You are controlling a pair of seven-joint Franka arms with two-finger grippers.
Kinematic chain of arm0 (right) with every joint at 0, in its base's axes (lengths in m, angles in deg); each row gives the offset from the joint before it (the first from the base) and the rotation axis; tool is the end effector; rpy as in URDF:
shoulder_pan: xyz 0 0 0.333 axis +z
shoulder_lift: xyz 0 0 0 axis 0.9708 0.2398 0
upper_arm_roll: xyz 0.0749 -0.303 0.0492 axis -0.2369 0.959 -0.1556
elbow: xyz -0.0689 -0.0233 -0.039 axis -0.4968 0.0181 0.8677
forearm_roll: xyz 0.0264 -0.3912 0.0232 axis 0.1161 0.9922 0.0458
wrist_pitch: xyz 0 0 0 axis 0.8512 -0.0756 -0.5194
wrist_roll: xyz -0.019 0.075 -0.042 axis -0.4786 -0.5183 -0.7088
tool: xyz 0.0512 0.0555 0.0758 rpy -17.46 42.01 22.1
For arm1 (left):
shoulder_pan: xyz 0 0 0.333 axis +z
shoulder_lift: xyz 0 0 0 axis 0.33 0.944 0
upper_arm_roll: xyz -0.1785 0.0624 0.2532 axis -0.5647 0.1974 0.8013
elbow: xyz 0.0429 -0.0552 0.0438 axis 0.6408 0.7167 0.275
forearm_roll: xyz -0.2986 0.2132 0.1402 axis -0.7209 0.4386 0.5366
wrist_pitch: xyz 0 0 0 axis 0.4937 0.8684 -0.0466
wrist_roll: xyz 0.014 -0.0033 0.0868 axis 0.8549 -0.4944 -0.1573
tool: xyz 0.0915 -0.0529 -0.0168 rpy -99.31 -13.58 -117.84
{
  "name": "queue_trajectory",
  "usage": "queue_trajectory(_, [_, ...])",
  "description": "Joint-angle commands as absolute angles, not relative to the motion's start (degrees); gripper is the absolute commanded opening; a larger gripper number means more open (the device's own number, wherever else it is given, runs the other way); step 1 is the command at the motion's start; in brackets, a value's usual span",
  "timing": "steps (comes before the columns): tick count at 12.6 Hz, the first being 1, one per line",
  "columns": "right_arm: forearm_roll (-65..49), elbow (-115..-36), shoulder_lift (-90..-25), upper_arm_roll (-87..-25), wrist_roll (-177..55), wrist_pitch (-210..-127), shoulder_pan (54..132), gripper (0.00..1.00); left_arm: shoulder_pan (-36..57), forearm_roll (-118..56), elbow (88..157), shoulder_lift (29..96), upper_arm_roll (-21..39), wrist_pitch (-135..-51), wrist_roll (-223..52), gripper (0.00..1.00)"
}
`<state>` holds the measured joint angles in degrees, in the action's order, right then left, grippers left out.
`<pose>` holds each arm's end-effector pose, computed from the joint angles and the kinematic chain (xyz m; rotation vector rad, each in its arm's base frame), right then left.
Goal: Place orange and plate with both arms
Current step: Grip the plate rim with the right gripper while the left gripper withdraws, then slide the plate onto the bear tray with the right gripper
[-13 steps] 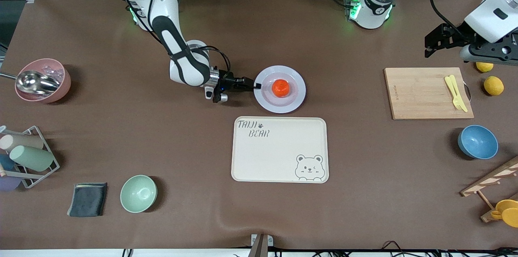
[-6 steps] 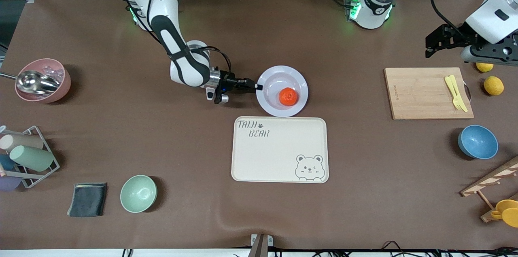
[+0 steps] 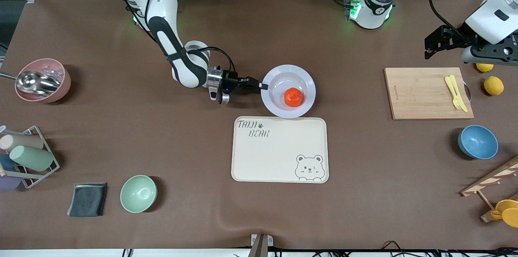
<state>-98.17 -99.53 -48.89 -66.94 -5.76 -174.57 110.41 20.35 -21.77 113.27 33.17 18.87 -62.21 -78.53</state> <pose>0.4019 0.3839 0.1381 -1.7758 0.2749 0.0726 0.5227 -0.0700 0.6453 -3.1159 0.2122 0.0409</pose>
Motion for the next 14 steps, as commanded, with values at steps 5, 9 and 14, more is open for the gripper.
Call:
queue_trajectory(5, [-102.61, -91.98, -47.3, -66.37, -4.94, -177.4, 108.3, 0.0, 21.29, -22.36, 113.15, 32.96, 18.93, -62.88, -79.13, 1.0])
queue_trajectory(9, [-102.61, -84.42, -44.24, -66.37, -6.35, -186.82, 108.47, 0.0, 21.29, -22.27, 113.06, 32.96, 18.58, -63.14, -79.13, 1.0])
queue_trajectory(14, [-102.35, -75.89, -36.24, -66.19, -5.73, -187.0, 107.42, 0.0, 21.29, -22.63, 113.06, 32.96, 18.84, -63.23, -79.04, 1.0])
